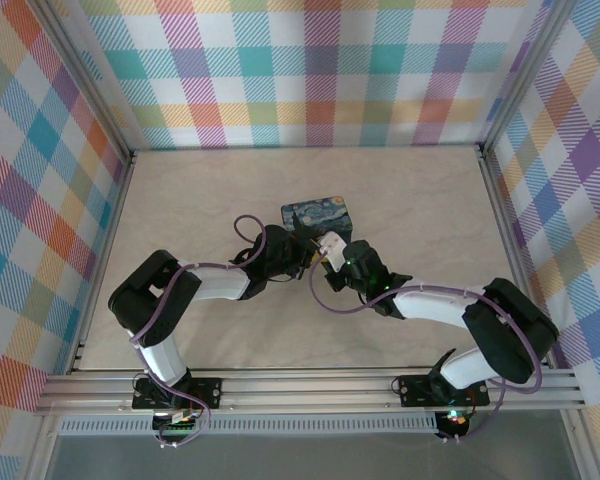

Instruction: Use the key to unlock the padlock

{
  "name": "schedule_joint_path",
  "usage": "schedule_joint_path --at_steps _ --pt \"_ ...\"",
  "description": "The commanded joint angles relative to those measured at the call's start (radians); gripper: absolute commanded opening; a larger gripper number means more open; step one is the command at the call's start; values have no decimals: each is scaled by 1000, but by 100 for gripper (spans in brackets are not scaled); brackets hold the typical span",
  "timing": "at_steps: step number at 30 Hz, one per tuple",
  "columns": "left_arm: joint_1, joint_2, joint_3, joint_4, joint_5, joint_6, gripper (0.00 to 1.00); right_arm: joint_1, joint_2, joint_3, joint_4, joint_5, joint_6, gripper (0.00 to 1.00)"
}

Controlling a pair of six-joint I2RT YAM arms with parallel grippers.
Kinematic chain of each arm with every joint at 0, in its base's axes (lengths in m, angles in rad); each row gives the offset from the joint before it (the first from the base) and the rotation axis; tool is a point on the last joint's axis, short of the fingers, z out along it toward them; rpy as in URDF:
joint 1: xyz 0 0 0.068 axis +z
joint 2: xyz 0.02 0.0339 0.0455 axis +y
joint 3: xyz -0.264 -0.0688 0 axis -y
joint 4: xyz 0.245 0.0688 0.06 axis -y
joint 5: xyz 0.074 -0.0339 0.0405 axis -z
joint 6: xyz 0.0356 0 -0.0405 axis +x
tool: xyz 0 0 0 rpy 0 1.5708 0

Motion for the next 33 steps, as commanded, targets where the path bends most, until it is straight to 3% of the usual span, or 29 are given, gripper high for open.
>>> schedule_joint_path --at_steps 1,8,14,19,33 --pt "-7 -1 28 54 11 2 2 15 22 -29 77 -70 146 0" --pt "-7 -2 27 51 9 4 2 11 29 -34 105 -109 283 0" --pt "-8 -5 21 52 6 5 3 11 29 -24 69 -89 278 0" --pt "-9 -19 17 39 0 23 17 7 43 -40 53 -68 273 0" --pt "19 -145 -3 -145 -44 109 32 -30 51 -103 91 -106 315 0"
